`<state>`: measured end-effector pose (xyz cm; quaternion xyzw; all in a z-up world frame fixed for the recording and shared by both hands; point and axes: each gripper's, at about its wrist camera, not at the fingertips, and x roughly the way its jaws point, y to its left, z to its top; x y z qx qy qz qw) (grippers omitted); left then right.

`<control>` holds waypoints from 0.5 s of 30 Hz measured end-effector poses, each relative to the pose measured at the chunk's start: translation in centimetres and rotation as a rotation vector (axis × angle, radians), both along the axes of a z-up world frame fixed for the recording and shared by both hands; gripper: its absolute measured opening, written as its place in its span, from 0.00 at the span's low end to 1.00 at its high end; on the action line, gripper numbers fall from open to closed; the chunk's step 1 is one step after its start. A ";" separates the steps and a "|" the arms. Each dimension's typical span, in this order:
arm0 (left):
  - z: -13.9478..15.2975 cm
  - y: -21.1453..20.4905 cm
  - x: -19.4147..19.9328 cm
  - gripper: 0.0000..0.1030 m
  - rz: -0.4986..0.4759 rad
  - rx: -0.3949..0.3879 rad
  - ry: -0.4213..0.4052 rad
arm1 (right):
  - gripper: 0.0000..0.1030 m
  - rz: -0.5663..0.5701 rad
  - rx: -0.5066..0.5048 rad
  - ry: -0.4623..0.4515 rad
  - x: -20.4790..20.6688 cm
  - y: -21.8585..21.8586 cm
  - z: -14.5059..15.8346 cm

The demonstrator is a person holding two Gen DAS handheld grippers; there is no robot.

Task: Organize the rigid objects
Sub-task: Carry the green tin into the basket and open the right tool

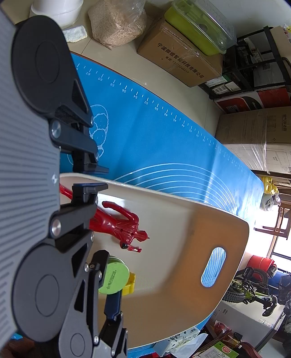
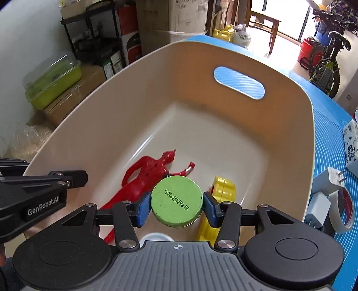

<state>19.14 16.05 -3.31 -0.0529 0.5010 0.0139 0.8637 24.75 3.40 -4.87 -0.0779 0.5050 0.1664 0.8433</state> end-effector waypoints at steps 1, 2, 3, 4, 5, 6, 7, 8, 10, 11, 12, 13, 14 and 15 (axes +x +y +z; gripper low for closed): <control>0.0 0.0 0.0 0.09 0.000 0.003 0.001 | 0.59 -0.005 0.016 -0.002 -0.1 -0.2 0.2; 0.0 0.0 0.0 0.09 0.000 0.003 0.001 | 0.61 -0.008 0.036 -0.007 -0.2 -0.6 0.5; 0.0 0.0 0.0 0.09 0.001 0.002 0.001 | 0.62 -0.012 0.052 -0.017 -0.4 -0.9 0.9; 0.0 0.0 0.0 0.09 0.002 0.001 0.001 | 0.65 -0.014 0.062 -0.030 -0.2 -1.2 1.3; 0.0 0.1 0.0 0.09 0.001 0.001 0.001 | 0.67 -0.017 0.070 -0.046 -0.4 -1.5 1.8; 0.0 0.1 0.0 0.09 0.002 0.002 0.001 | 0.67 -0.019 0.080 -0.062 -0.5 -1.9 2.3; 0.0 0.1 0.1 0.09 0.002 0.001 0.001 | 0.67 -0.024 0.088 -0.075 -0.5 -2.3 2.9; 0.0 0.1 0.1 0.09 0.002 0.000 0.001 | 0.67 -0.032 0.097 -0.089 -0.5 -2.7 3.5; 0.0 0.1 0.1 0.09 0.003 0.000 0.001 | 0.68 -0.048 0.117 -0.118 -0.6 -3.8 4.7; 0.0 0.1 0.1 0.09 0.003 0.001 0.001 | 0.68 -0.058 0.124 -0.132 -0.6 -4.4 5.3; 0.0 0.1 0.1 0.09 0.003 0.000 0.001 | 0.68 -0.070 0.128 -0.146 -0.6 -5.0 5.8; 0.1 0.1 0.1 0.09 0.003 0.000 0.001 | 0.68 -0.083 0.133 -0.159 -0.6 -5.7 6.2; 0.0 0.1 0.1 0.09 0.003 0.000 0.001 | 0.69 -0.098 0.138 -0.171 -0.6 -6.5 6.7; 0.0 0.1 0.1 0.09 0.003 -0.001 0.001 | 0.69 -0.114 0.144 -0.181 -0.5 -7.2 7.1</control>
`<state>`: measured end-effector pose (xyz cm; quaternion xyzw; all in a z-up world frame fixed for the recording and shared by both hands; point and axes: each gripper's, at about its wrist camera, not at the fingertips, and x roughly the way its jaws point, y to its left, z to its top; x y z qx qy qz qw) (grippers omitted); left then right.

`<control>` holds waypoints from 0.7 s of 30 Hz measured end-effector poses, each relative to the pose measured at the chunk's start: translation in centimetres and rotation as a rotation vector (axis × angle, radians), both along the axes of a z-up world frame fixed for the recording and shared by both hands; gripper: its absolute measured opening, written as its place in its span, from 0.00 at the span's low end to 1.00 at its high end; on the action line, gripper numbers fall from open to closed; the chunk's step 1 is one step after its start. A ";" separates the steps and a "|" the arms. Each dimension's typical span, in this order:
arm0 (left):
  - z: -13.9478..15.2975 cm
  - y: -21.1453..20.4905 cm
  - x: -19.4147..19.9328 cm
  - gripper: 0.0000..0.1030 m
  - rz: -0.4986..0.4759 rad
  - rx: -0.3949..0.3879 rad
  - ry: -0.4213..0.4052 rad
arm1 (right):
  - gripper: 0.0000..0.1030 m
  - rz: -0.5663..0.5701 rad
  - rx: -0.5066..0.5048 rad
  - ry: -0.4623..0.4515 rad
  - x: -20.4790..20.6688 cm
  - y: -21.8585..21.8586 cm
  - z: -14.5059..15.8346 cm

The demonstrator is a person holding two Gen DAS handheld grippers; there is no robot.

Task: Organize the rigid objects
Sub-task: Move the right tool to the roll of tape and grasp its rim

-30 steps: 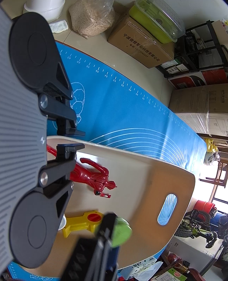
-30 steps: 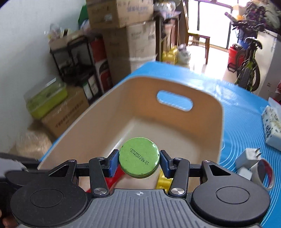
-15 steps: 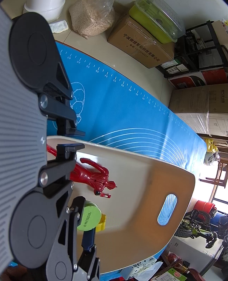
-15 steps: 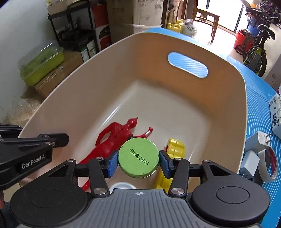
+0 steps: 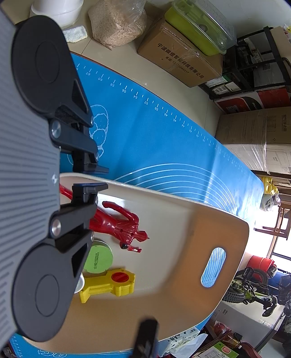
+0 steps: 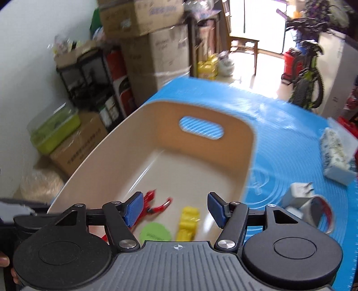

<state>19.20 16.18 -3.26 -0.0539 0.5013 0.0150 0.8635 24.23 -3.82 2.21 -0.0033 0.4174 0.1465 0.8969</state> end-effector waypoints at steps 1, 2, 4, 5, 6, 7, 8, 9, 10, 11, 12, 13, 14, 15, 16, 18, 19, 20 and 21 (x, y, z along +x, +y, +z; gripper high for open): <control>0.0 0.0 0.0 0.09 0.000 0.000 0.000 | 0.69 -0.018 0.004 -0.008 0.1 -0.8 0.3; 0.0 0.0 0.0 0.09 0.000 0.001 0.000 | 0.69 -0.035 0.006 -0.014 0.1 -1.6 0.5; 0.0 0.0 0.0 0.09 0.000 0.000 0.000 | 0.69 -0.069 0.002 -0.022 0.2 -3.3 0.7; 0.0 0.0 0.0 0.09 0.000 0.000 0.000 | 0.69 -0.087 -0.001 -0.024 0.2 -4.1 0.6; 0.0 0.0 0.0 0.09 0.000 0.000 0.000 | 0.69 -0.102 -0.005 -0.024 0.3 -4.9 0.5; 0.0 0.0 0.0 0.09 0.000 -0.001 0.000 | 0.69 -0.117 -0.010 -0.024 0.3 -5.8 0.4; 0.0 0.0 0.0 0.09 0.000 -0.001 0.000 | 0.69 -0.133 -0.018 -0.023 0.3 -6.7 0.2; 0.0 0.0 0.0 0.09 0.000 0.000 0.000 | 0.69 -0.151 -0.026 -0.020 0.3 -7.5 -0.1; 0.0 0.0 0.0 0.09 0.000 0.000 0.000 | 0.69 -0.171 -0.035 -0.017 0.3 -8.5 -0.4; 0.0 0.0 0.0 0.09 0.000 0.000 0.000 | 0.69 -0.189 -0.046 -0.012 0.4 -9.3 -0.6; 0.0 0.0 0.0 0.09 0.000 0.000 0.000 | 0.69 -0.204 -0.053 -0.008 0.4 -10.0 -0.9; 0.0 0.0 0.0 0.09 0.000 0.000 0.000 | 0.69 -0.218 -0.058 -0.004 0.4 -10.7 -1.2; 0.0 0.0 0.0 0.09 0.000 0.000 0.000 | 0.69 -0.228 -0.064 0.001 0.5 -11.3 -1.5; 0.0 0.0 0.0 0.09 0.000 0.000 0.000 | 0.69 -0.239 -0.072 0.006 0.5 -11.8 -1.9; 0.0 0.0 0.0 0.09 0.000 0.001 0.000 | 0.69 -0.248 -0.080 0.011 0.7 -12.4 -2.4; 0.0 0.0 0.0 0.09 0.000 0.000 0.000 | 0.69 -0.263 -0.102 0.020 1.0 -13.3 -3.3; 0.0 0.0 0.0 0.09 0.000 0.000 0.000 | 0.69 -0.270 -0.121 0.028 1.3 -13.6 -3.9; 0.0 0.0 0.0 0.09 0.000 0.000 0.000 | 0.69 -0.273 -0.138 0.039 1.6 -13.8 -4.4; 0.0 0.0 0.0 0.09 -0.001 0.000 0.000 | 0.69 -0.273 -0.148 0.048 2.0 -14.1 -4.8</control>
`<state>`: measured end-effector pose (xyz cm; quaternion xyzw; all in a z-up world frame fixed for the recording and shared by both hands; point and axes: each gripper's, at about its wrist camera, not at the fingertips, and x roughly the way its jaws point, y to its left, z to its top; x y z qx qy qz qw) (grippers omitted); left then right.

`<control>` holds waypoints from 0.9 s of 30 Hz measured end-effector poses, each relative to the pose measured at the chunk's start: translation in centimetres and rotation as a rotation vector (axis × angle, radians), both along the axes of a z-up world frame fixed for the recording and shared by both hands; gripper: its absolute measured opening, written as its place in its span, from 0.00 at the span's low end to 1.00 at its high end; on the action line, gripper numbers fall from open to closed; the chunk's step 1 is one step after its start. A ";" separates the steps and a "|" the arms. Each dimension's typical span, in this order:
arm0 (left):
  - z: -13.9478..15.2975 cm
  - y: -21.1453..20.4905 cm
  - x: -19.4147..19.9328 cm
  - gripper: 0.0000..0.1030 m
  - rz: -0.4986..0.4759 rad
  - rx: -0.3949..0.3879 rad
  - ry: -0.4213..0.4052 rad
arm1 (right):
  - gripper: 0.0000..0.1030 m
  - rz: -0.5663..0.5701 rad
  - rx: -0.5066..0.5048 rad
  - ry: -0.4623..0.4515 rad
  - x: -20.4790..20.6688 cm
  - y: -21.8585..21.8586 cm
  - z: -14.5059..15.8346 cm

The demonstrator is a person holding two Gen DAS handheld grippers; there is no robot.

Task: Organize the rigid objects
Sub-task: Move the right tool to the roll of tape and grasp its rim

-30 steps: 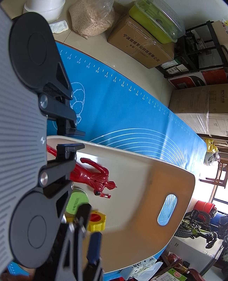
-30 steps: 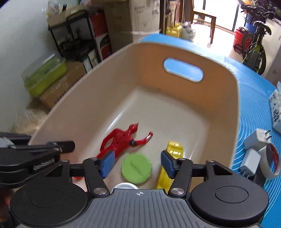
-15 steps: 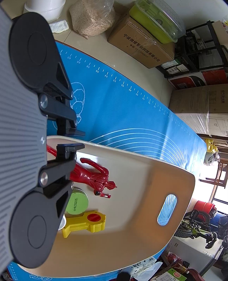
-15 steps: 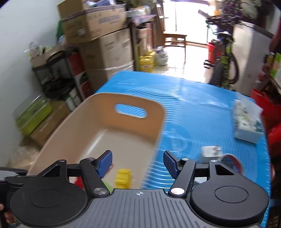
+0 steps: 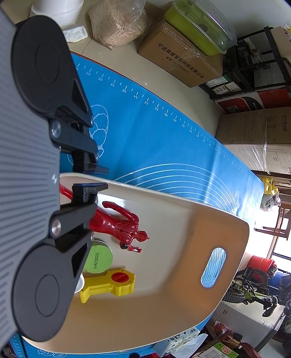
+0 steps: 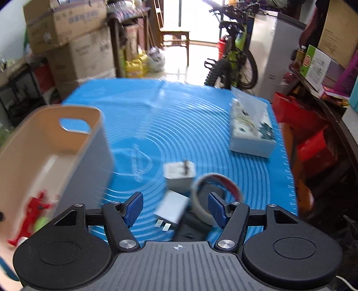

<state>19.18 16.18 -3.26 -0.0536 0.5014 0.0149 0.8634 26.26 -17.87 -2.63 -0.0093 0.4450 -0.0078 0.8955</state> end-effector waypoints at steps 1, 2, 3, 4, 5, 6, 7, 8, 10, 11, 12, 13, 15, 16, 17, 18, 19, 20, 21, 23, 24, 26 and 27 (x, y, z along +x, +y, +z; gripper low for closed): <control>0.0 0.0 0.0 0.09 0.000 0.000 0.000 | 0.68 0.000 -0.003 0.007 0.3 -0.3 -0.5; 0.0 0.0 0.0 0.09 0.000 -0.002 0.000 | 0.68 0.000 0.001 0.013 0.6 -0.5 -0.9; 0.0 0.0 0.0 0.09 0.001 -0.003 0.000 | 0.68 0.001 0.006 0.019 1.0 -0.8 -1.2; 0.0 0.0 0.0 0.09 0.001 -0.003 0.000 | 0.68 0.001 0.009 0.024 1.2 -1.0 -1.6; 0.0 0.0 0.0 0.09 0.002 -0.004 0.001 | 0.68 0.003 0.017 0.028 1.3 -1.1 -2.0; 0.0 0.0 0.0 0.09 0.002 -0.003 0.000 | 0.67 0.007 0.030 0.031 1.6 -1.5 -2.3; 0.0 0.0 0.0 0.09 0.001 -0.003 0.000 | 0.67 0.013 0.046 0.033 1.8 -1.7 -2.7; 0.0 0.0 0.0 0.09 0.001 -0.003 0.001 | 0.66 0.022 0.059 0.033 1.9 -1.9 -3.0; 0.0 0.0 0.0 0.09 0.002 -0.004 0.001 | 0.63 0.049 0.069 0.028 2.2 -2.0 -3.5; 0.0 0.0 0.0 0.09 0.002 -0.004 0.001 | 0.61 0.063 0.068 0.027 2.4 -2.0 -3.7; 0.0 0.0 0.0 0.09 0.002 -0.003 0.000 | 0.60 0.073 0.064 0.027 2.6 -1.9 -3.9; 0.0 0.0 0.0 0.09 0.003 -0.003 0.000 | 0.58 0.079 0.058 0.029 2.7 -1.8 -4.0; 0.0 0.0 0.0 0.09 0.002 -0.002 0.001 | 0.52 0.082 0.055 0.037 3.1 -1.8 -4.5; 0.0 0.0 0.0 0.09 0.002 -0.002 0.001 | 0.48 0.079 0.059 0.042 3.3 -1.9 -4.7; 0.0 0.0 0.0 0.09 0.002 -0.002 0.001 | 0.47 0.076 0.062 0.044 3.4 -1.9 -4.9; 0.0 0.0 0.0 0.09 0.002 -0.002 0.001 | 0.47 0.077 0.063 0.041 3.4 -2.0 -5.1; 0.0 0.0 0.0 0.09 0.002 -0.002 0.000 | 0.45 0.076 0.061 0.038 3.4 -2.1 -5.3; 0.0 0.0 0.0 0.09 0.002 -0.002 0.001 | 0.40 0.071 0.062 0.040 3.5 -2.2 -5.5; 0.0 0.0 0.0 0.09 0.002 -0.002 0.001 | 0.35 0.065 0.067 0.042 3.6 -2.3 -5.7; 0.0 0.0 0.0 0.09 0.002 -0.001 0.001 | 0.31 0.063 0.067 0.034 3.8 -2.6 -5.9; 0.0 0.0 0.1 0.09 0.002 0.000 0.001 | 0.31 0.064 0.066 0.030 3.9 -2.6 -5.9; 0.0 0.1 0.1 0.09 0.002 0.001 0.001 | 0.31 0.071 0.061 0.024 4.2 -2.5 -6.0; 0.0 0.1 0.1 0.09 0.002 0.001 0.001 | 0.31 0.074 0.058 0.022 4.4 -2.4 -6.0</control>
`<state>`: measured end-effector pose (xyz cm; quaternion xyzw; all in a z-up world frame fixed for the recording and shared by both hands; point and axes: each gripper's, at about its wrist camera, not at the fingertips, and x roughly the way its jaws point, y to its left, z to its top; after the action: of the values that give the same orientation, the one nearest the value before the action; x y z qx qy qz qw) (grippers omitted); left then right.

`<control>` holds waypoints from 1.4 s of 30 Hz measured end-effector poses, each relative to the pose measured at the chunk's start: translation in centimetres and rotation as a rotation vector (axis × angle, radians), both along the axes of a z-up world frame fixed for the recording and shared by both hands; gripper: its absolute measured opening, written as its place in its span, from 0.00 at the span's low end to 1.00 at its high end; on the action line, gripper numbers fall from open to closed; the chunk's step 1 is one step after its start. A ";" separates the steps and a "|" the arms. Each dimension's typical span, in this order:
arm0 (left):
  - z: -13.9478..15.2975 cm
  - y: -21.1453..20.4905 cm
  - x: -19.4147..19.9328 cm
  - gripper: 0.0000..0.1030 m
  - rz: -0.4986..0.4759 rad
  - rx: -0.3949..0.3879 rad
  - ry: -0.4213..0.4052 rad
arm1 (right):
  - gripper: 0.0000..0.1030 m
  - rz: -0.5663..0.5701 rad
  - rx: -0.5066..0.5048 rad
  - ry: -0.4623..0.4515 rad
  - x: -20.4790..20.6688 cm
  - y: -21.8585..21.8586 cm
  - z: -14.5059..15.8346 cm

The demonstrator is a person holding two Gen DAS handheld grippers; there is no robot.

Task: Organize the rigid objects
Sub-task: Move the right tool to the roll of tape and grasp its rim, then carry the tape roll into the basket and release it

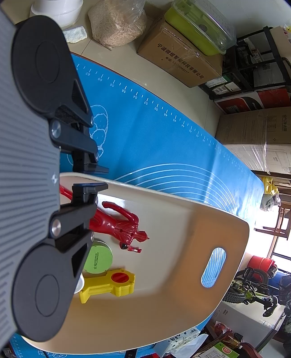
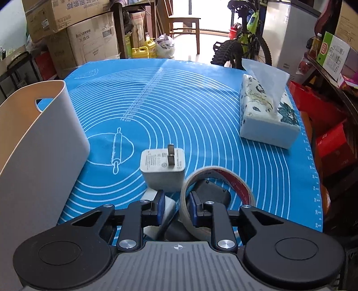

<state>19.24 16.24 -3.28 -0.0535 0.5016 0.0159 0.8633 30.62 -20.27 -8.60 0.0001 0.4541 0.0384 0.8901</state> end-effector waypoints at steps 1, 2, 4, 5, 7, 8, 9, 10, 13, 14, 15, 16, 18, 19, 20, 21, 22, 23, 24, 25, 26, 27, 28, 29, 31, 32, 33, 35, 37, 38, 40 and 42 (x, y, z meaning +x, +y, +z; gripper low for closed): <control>0.0 0.0 0.0 0.09 0.001 0.000 0.000 | 0.31 0.003 -0.003 0.000 0.2 0.1 0.0; 0.0 0.0 0.0 0.09 0.001 0.000 0.000 | 0.30 0.008 -0.005 0.002 0.4 0.2 0.1; 0.0 0.0 0.0 0.09 0.002 0.004 0.000 | 0.29 0.010 -0.014 0.008 0.6 0.4 0.1; 0.0 -0.1 0.0 0.09 0.003 0.007 0.000 | 0.22 0.011 -0.022 0.010 0.6 0.4 0.2; 0.0 0.0 -0.1 0.09 0.003 0.007 0.000 | 0.14 -0.003 -0.036 0.014 0.5 0.1 0.2; 0.0 -0.1 -0.1 0.09 0.003 0.007 0.000 | 0.14 -0.012 -0.026 0.011 0.4 -0.2 0.2; 0.0 -0.1 -0.1 0.09 0.003 0.007 0.000 | 0.14 -0.022 -0.015 0.003 0.1 -0.5 0.3; 0.0 -0.1 -0.1 0.09 0.003 0.006 0.000 | 0.15 -0.034 -0.008 -0.011 -0.2 -0.8 0.5; 0.1 -0.1 -0.1 0.09 0.003 0.007 0.000 | 0.15 -0.055 0.005 -0.037 -1.0 -1.3 1.1; 0.1 -0.1 -0.1 0.09 0.003 0.006 0.000 | 0.15 -0.061 0.006 -0.045 -1.2 -1.4 1.3; 0.1 -0.1 -0.1 0.09 0.003 0.005 0.000 | 0.15 -0.064 0.009 -0.052 -1.5 -1.5 1.5; 0.1 -0.1 -0.1 0.09 0.003 0.004 0.000 | 0.15 -0.069 0.010 -0.064 -1.9 -1.5 1.9; 0.0 -0.1 -0.1 0.09 0.004 0.003 0.000 | 0.15 -0.075 0.010 -0.089 -2.5 -1.5 2.7; 0.1 -0.1 -0.1 0.09 0.003 0.003 0.000 | 0.15 -0.072 0.007 -0.097 -2.8 -1.4 3.2; 0.0 -0.1 -0.1 0.09 0.004 0.003 0.000 | 0.15 -0.068 0.003 -0.104 -3.1 -1.3 3.6; 0.0 -0.1 -0.1 0.09 0.004 0.003 0.000 | 0.15 -0.062 0.001 -0.114 -3.5 -1.2 4.0; 0.1 -0.1 -0.1 0.09 0.004 0.002 0.000 | 0.15 -0.056 0.002 -0.122 -3.9 -1.0 4.5; 0.0 -0.1 -0.1 0.09 0.005 0.002 0.000 | 0.15 -0.050 0.001 -0.131 -4.2 -0.9 5.0; 0.1 -0.1 -0.1 0.09 0.006 0.001 0.000 | 0.15 -0.043 0.002 -0.140 -4.6 -0.6 5.4; 0.1 -0.1 -0.1 0.09 0.006 0.002 0.000 | 0.15 -0.034 0.003 -0.152 -5.0 -0.3 6.0; 0.0 -0.1 -0.1 0.09 0.006 0.002 0.000 | 0.15 -0.024 0.004 -0.165 -5.3 0.0 6.5; 0.1 -0.1 -0.1 0.09 0.006 0.003 0.000 | 0.15 -0.014 0.007 -0.177 -5.7 0.4 7.1; 0.0 -0.1 -0.1 0.09 0.006 0.003 0.000 | 0.15 -0.002 0.010 -0.190 -6.0 0.9 7.7; 0.0 -0.1 -0.1 0.09 0.006 0.003 0.000 | 0.15 0.012 0.013 -0.202 -6.3 1.4 8.3; 0.1 -0.1 -0.1 0.09 0.006 0.002 0.000 | 0.15 0.045 0.021 -0.224 -6.7 2.6 9.4; 0.1 -0.1 -0.1 0.09 0.006 0.002 0.000 | 0.15 0.062 0.026 -0.235 -6.9 3.2 10.0; 0.1 -0.1 -0.1 0.09 0.006 0.002 0.000 | 0.15 0.079 0.030 -0.247 -7.1 3.9 10.6; 0.0 -0.1 -0.1 0.09 0.006 0.003 0.000 | 0.15 0.114 0.038 -0.267 -7.4 5.3 11.6; 0.1 -0.1 -0.1 0.09 0.006 0.002 0.000 | 0.15 0.149 0.051 -0.283 -7.7 6.8 12.4; 0.1 -0.1 -0.1 0.09 0.006 0.002 0.000 | 0.15 0.167 0.057 -0.289 -7.9 7.5 12.7; 0.1 -0.1 -0.1 0.09 0.005 0.001 0.000 | 0.15 0.205 0.073 -0.294 -8.2 9.0 13.1; 0.1 -0.1 -0.1 0.09 0.006 0.002 0.000 | 0.15 0.242 0.086 -0.283 -8.3 10.6 13.1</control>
<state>19.10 16.17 -3.22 -0.0540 0.5015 0.0190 0.8633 22.36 -9.68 4.51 -0.0219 0.3191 0.1641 0.9331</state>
